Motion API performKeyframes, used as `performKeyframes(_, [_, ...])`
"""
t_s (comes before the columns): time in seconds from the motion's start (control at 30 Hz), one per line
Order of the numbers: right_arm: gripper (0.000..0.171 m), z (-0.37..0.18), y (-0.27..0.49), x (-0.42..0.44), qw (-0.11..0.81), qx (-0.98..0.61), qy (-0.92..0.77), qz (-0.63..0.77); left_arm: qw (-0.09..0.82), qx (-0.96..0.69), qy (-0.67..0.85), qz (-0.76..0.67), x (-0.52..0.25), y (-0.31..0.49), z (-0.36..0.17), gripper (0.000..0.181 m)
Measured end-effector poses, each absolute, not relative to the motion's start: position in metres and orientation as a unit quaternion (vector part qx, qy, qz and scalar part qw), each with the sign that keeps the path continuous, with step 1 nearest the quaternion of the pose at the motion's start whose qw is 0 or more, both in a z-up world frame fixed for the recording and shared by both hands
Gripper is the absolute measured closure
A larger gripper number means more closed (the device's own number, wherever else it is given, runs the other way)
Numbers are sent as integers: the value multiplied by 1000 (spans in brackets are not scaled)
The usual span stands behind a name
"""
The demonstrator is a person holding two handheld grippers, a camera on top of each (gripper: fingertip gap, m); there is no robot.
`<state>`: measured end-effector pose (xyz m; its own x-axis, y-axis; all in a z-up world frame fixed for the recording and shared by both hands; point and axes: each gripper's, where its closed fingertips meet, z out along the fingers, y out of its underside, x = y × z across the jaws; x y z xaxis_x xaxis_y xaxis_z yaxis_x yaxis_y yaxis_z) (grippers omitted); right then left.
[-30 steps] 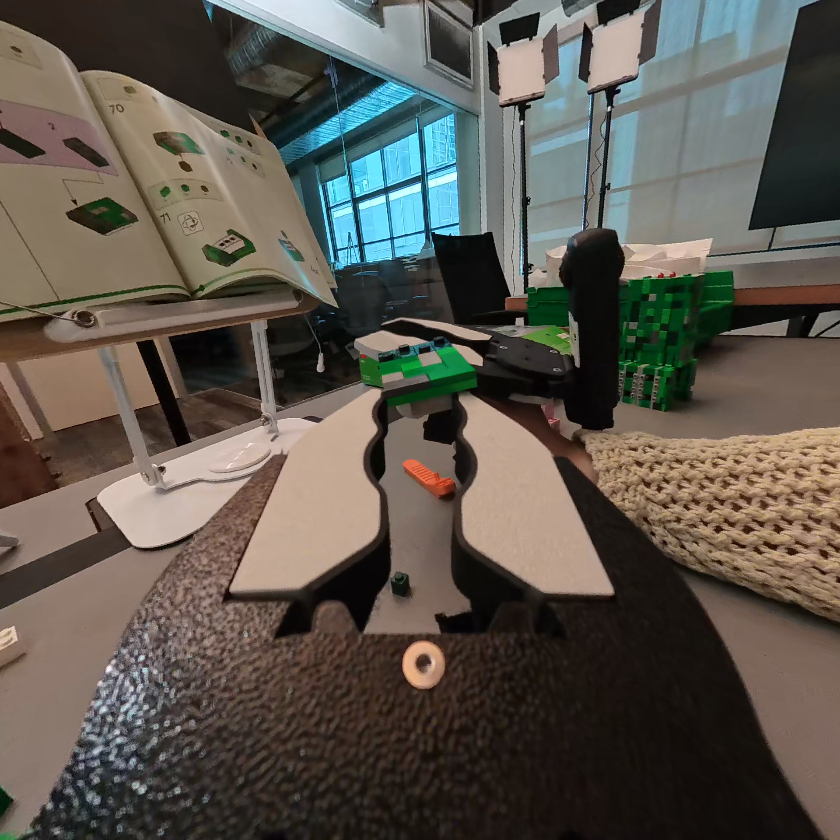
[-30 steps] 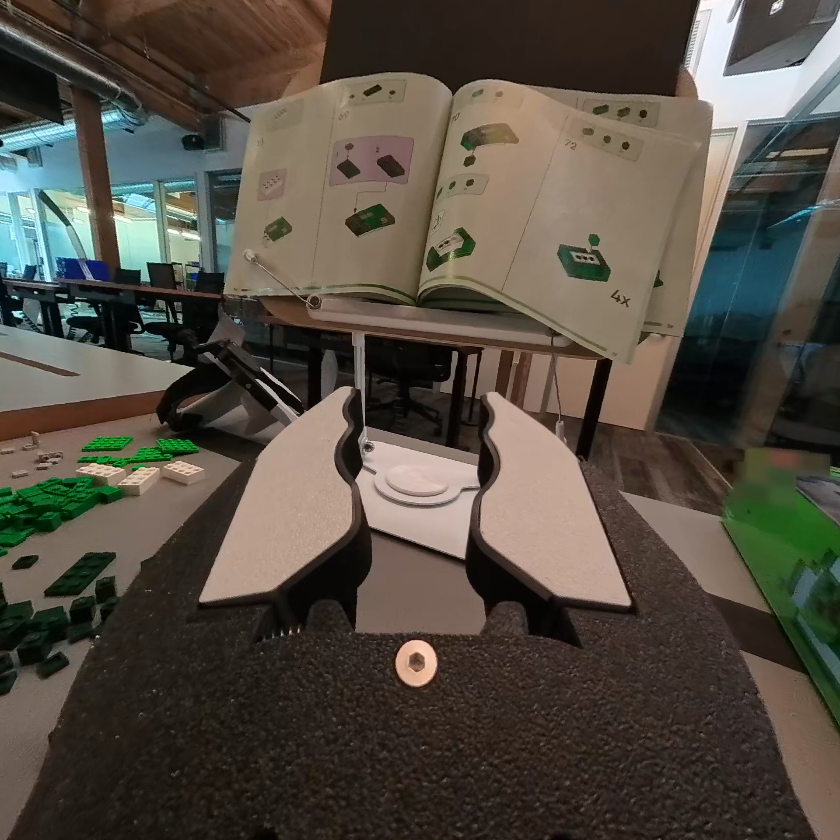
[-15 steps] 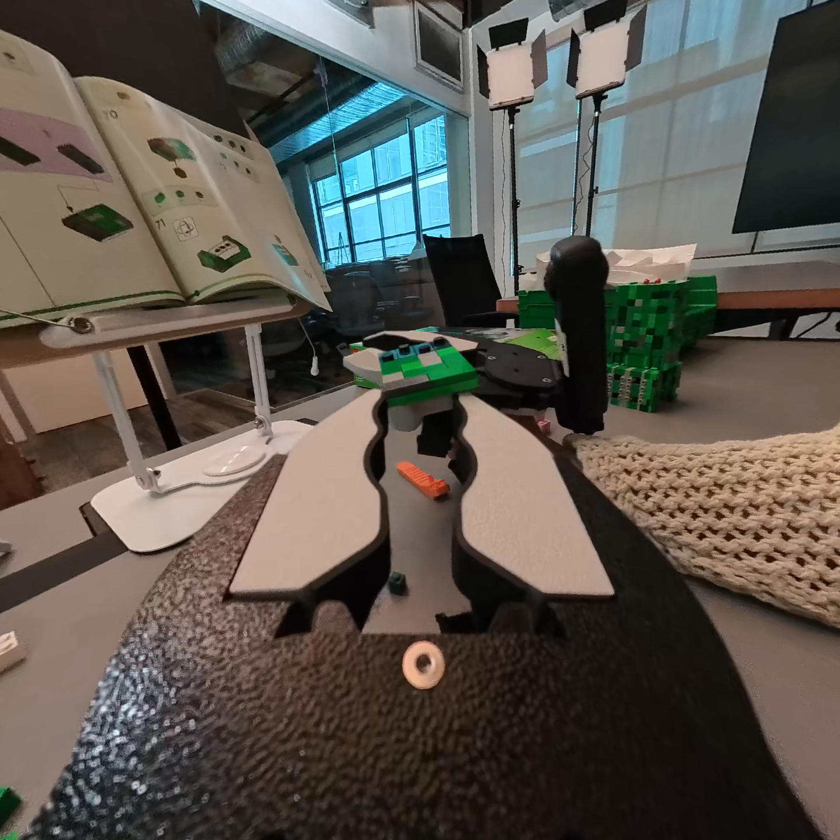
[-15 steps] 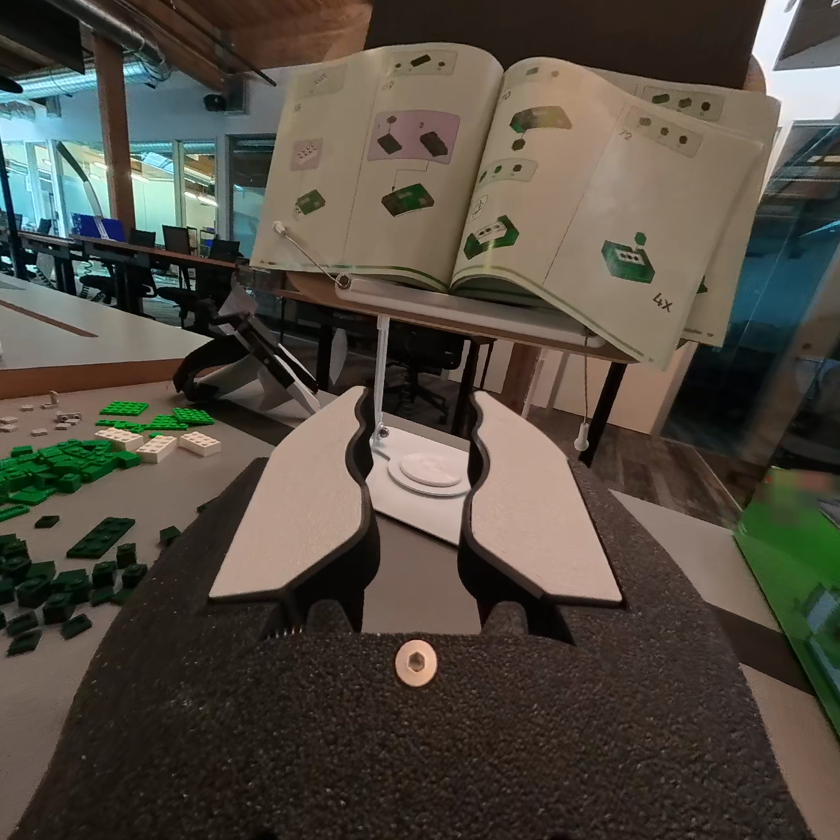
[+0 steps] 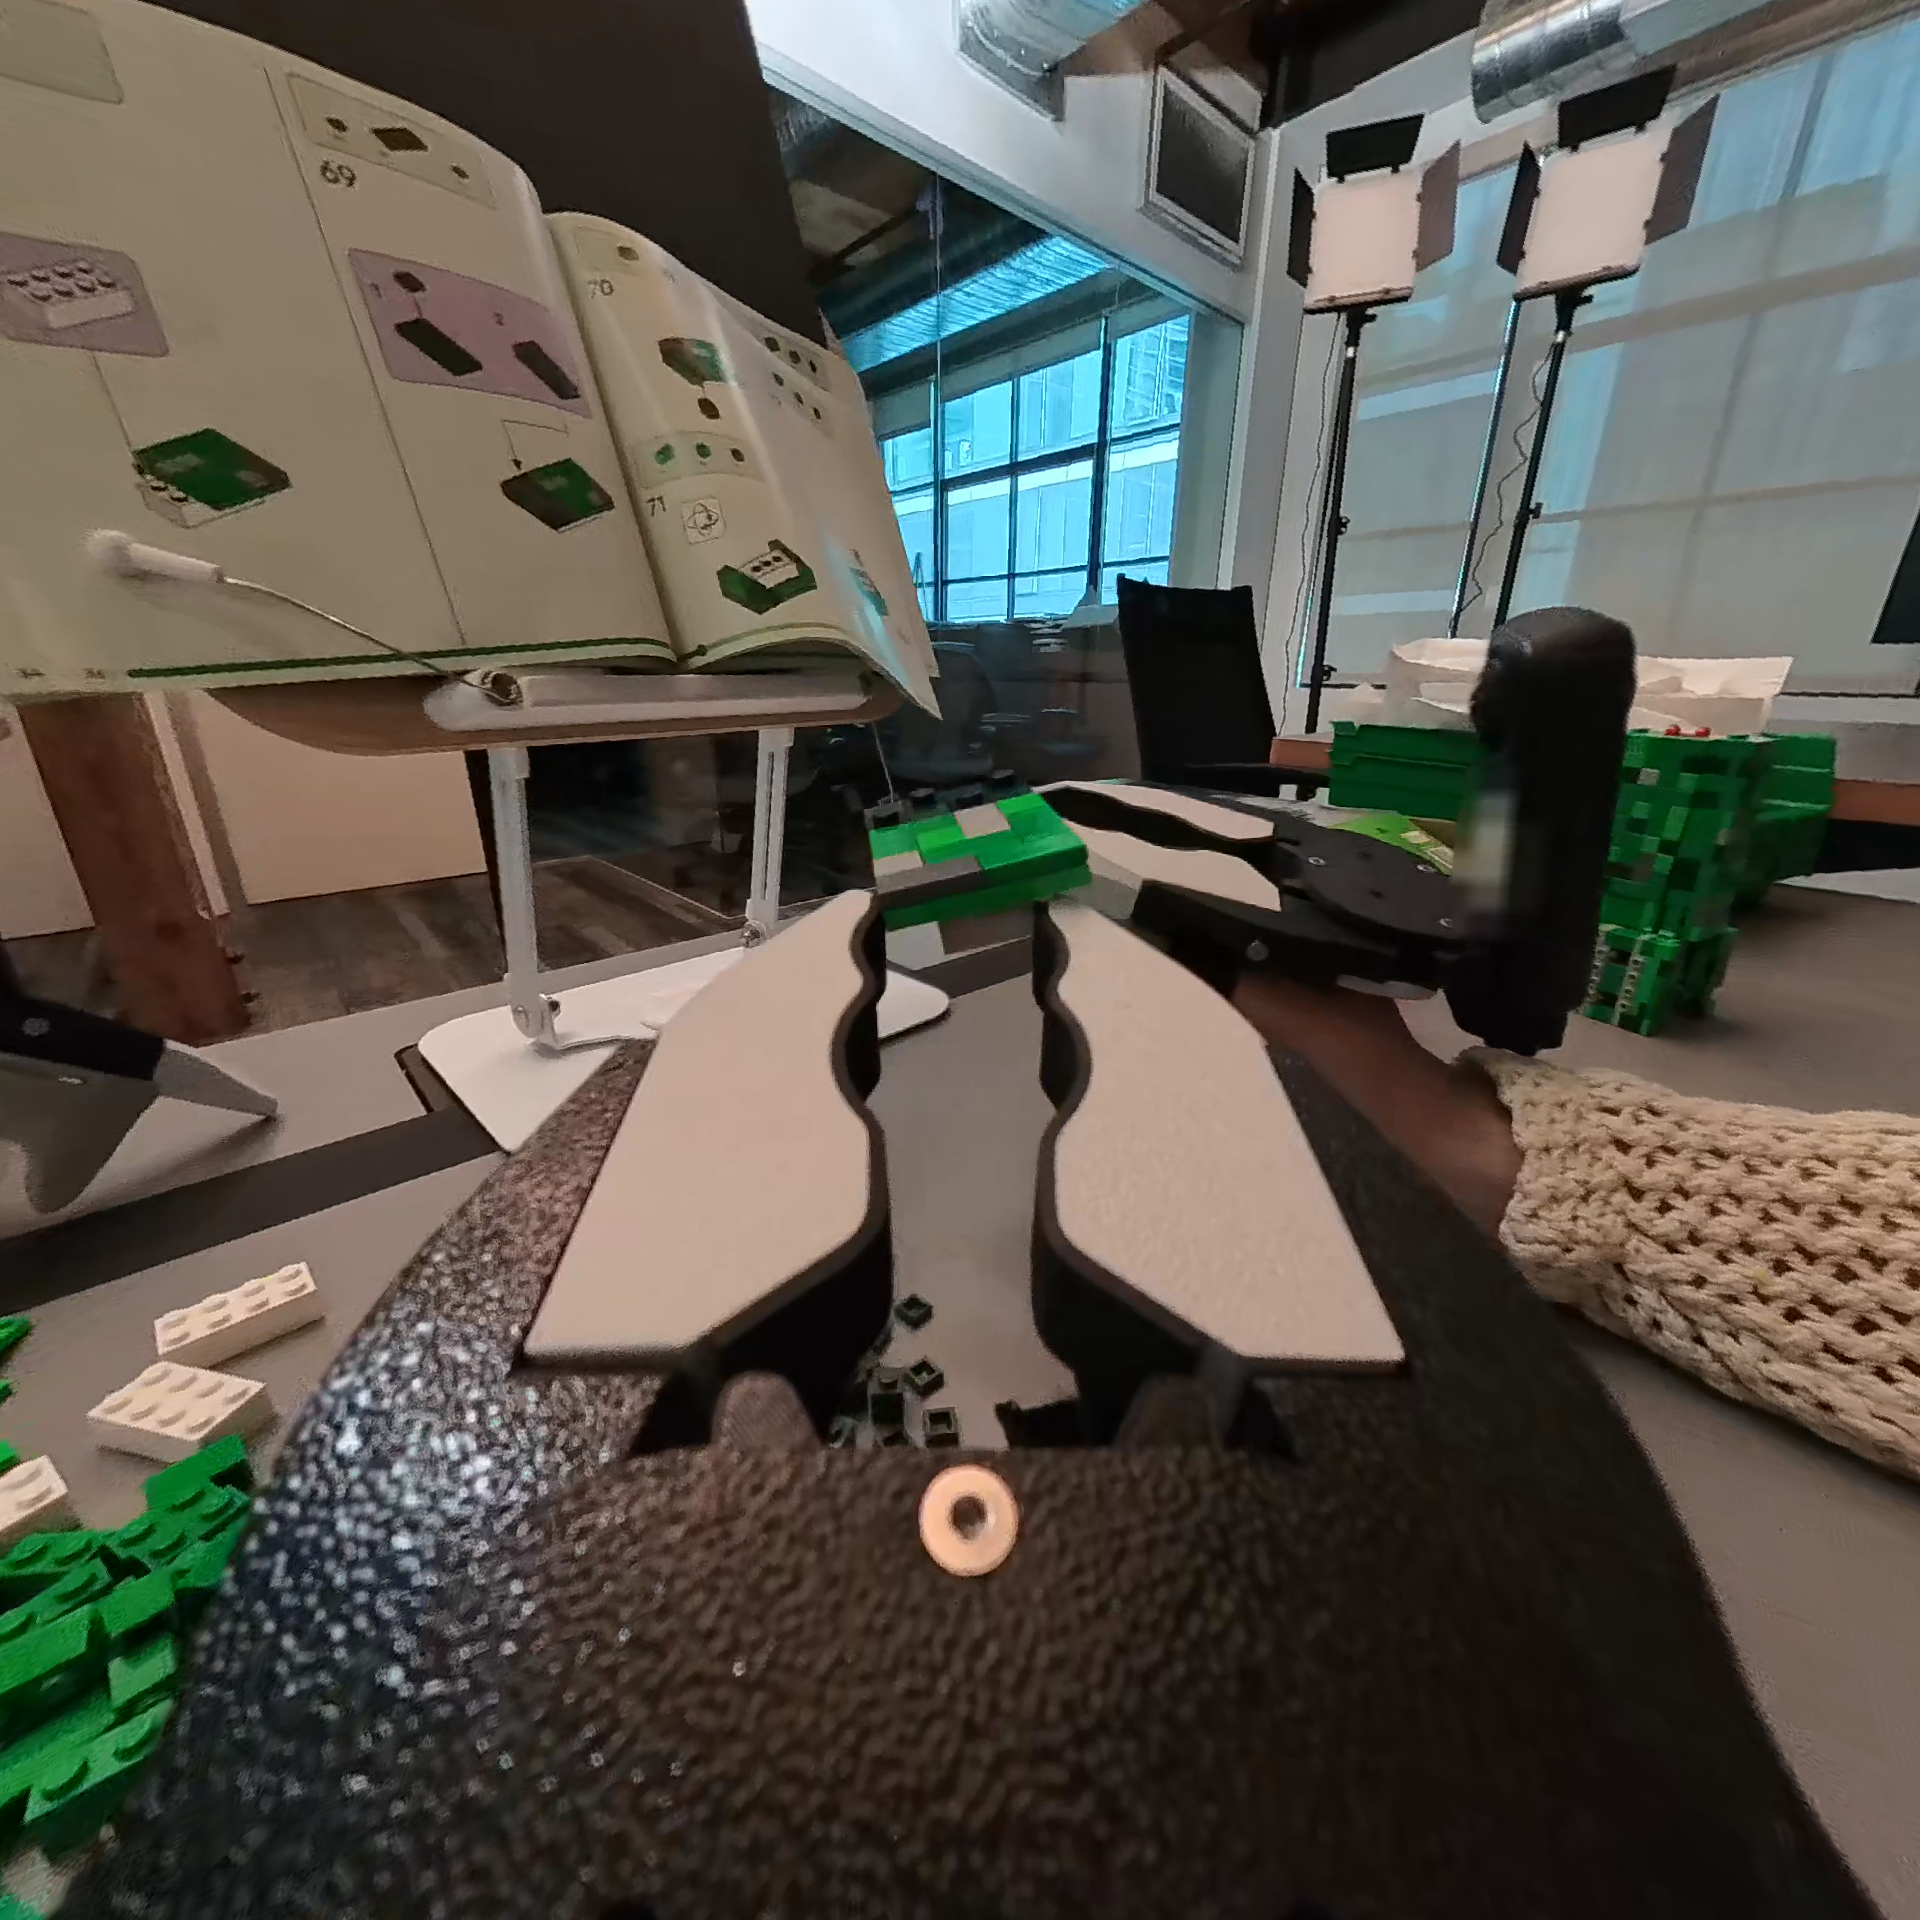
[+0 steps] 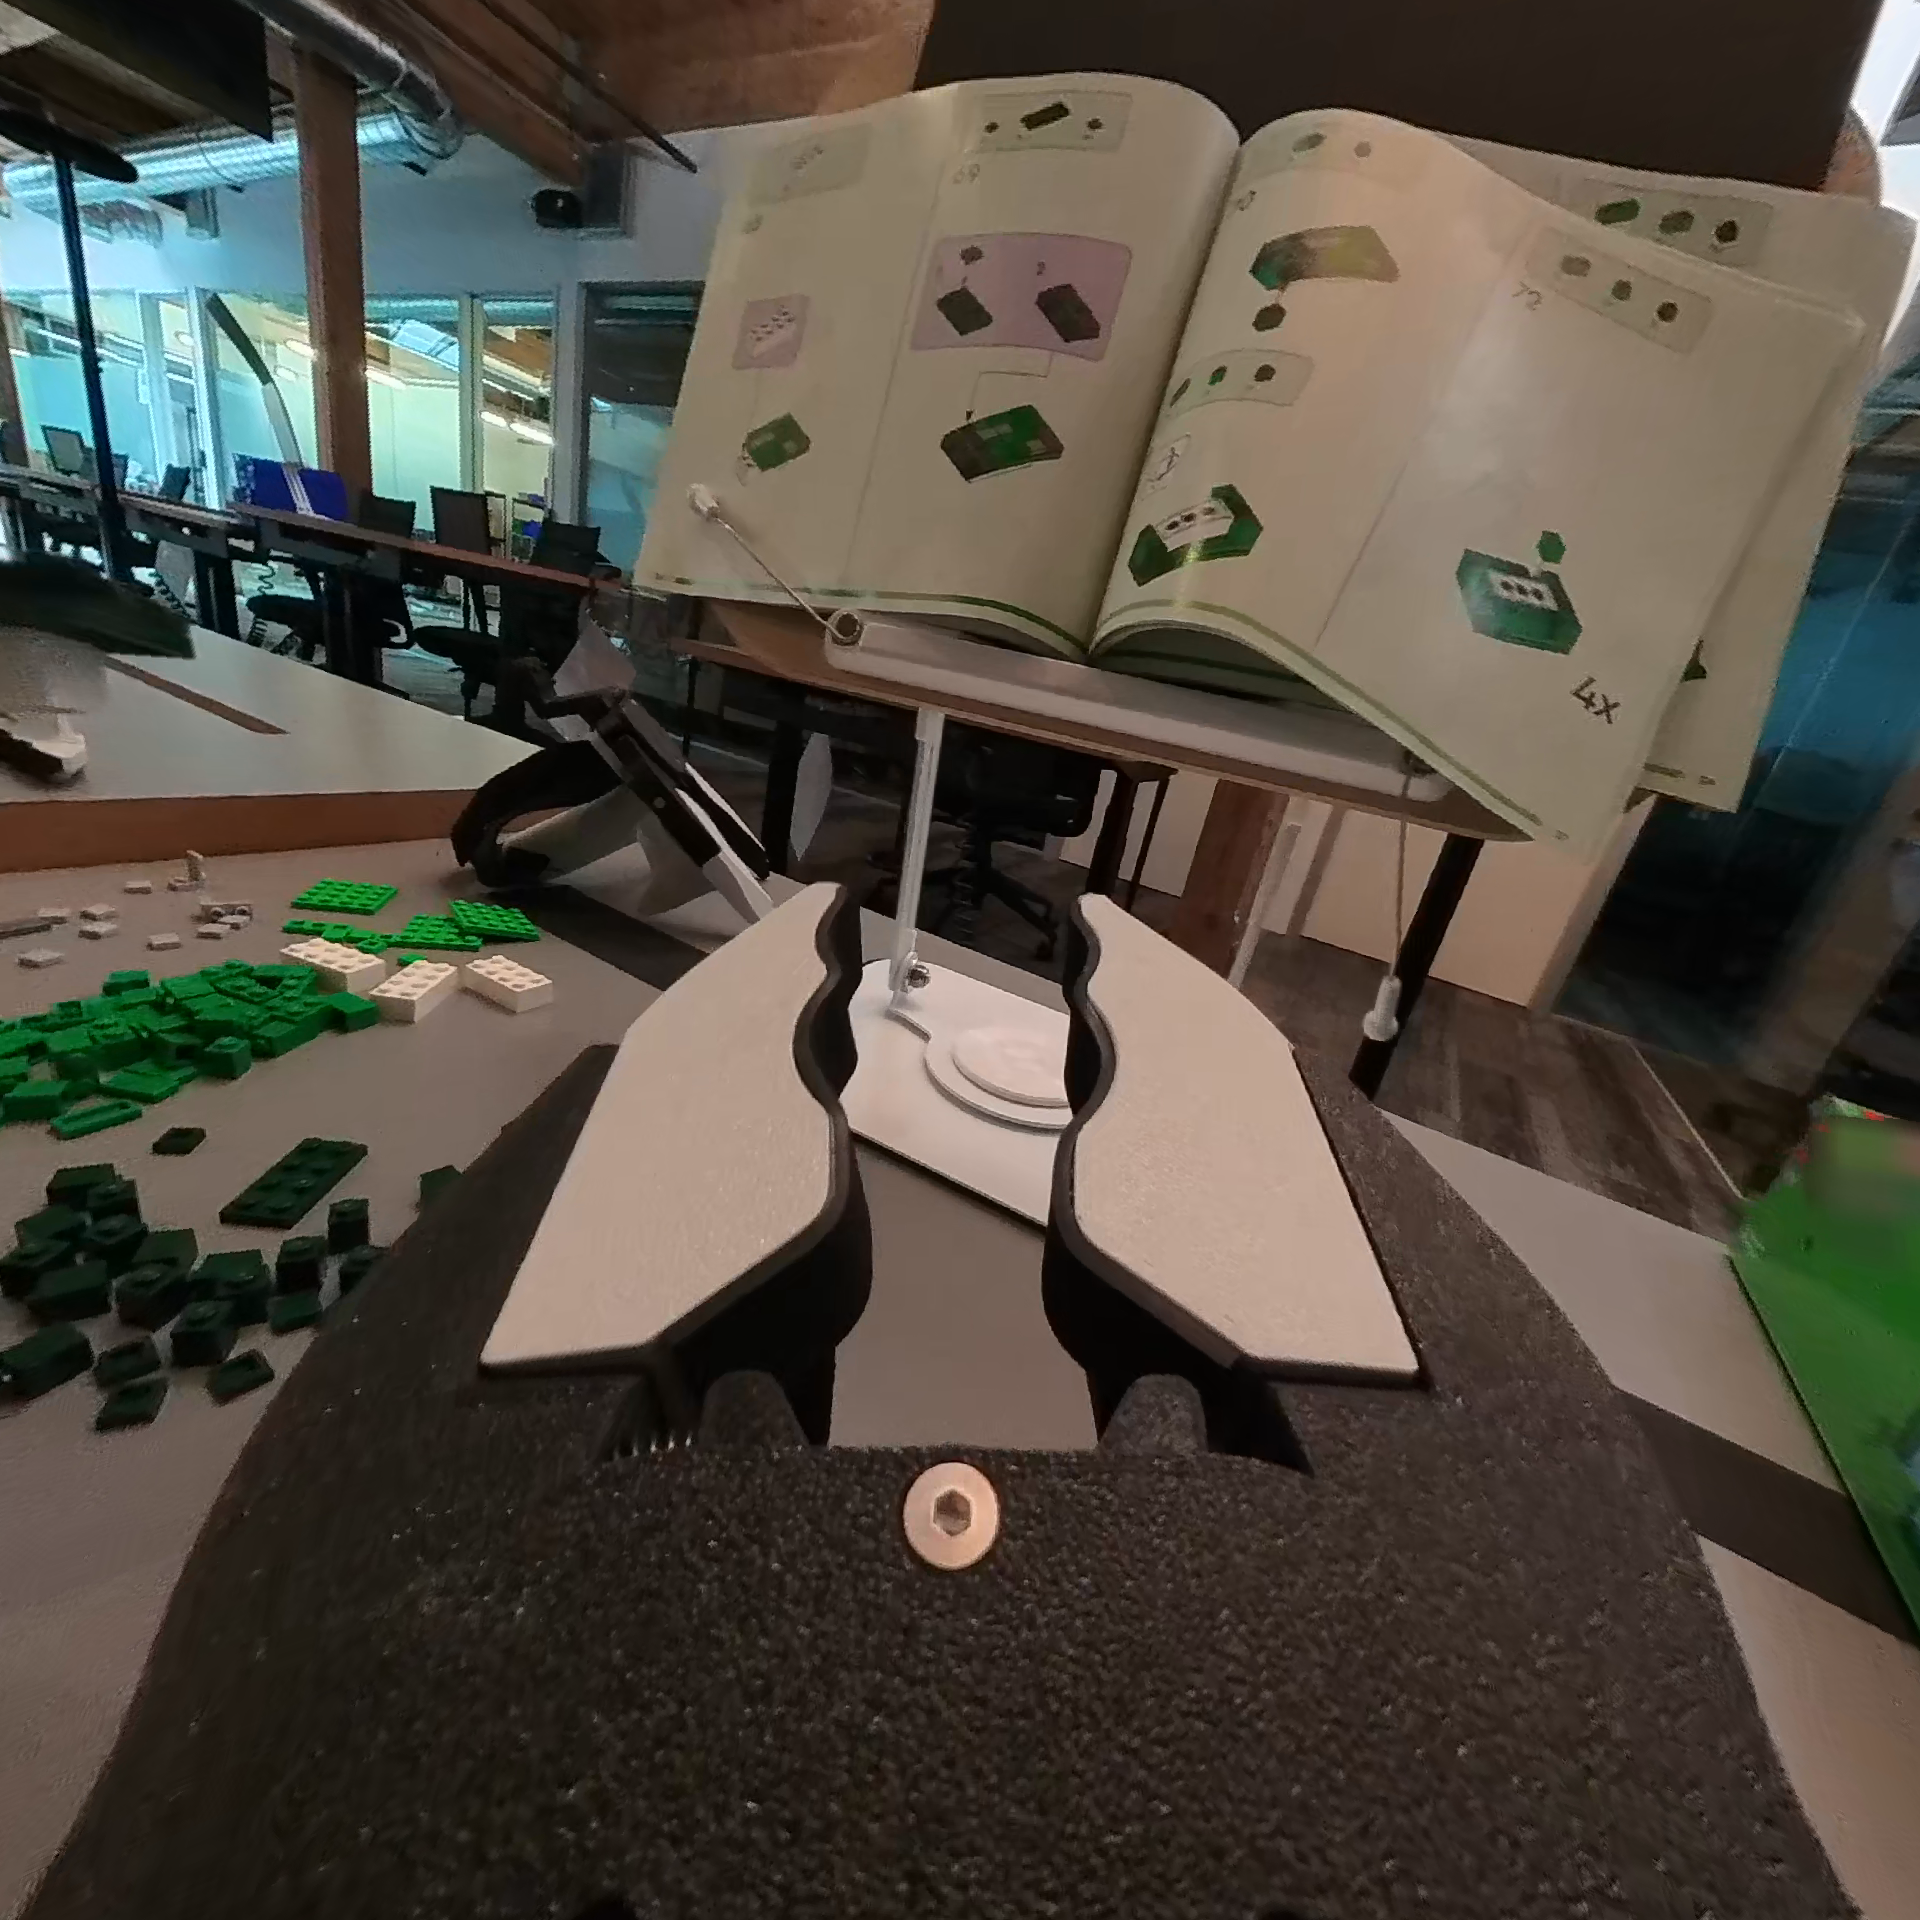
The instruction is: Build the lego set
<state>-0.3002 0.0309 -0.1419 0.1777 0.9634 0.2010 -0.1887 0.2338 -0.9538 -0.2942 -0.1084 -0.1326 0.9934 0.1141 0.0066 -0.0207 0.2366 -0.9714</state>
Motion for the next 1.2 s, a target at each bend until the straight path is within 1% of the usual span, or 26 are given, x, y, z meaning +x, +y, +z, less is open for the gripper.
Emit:
performKeyframes(0.43, [140, -147, 17, -304, 646, -399, -495, 422, 788, -612, -46, 57, -300, -113, -132, 155])
performKeyframes(0.47, [139, -147, 16, -304, 649, -397, -497, 419, 787, -613, -46, 56, -299, -113, -132, 155])
performKeyframes(0.57, [131, -142, 20, -302, 672, -391, -483, 402, 785, -615, -42, 56, -298, -111, -133, 155])
performKeyframes(0.8, [133, -144, 18, -303, 665, -389, -492, 406, 789, -609, -48, 64, -301, -115, -130, 155])
performKeyframes(0.93, [135, -145, 15, -304, 663, -384, -500, 403, 785, -609, -44, 107, -313, -124, -127, 155])
performKeyframes(1.07, [133, -147, 14, -303, 662, -383, -506, 399, 787, -597, -95, 122, -329, -147, -132, 155])
performKeyframes(1.1, [131, -146, 15, -301, 666, -383, -504, 395, 789, -594, -105, 117, -329, -151, -134, 155])
performKeyframes(1.2, [132, -146, 18, -300, 665, -388, -499, 397, 797, -583, -125, 94, -318, -156, -136, 155])
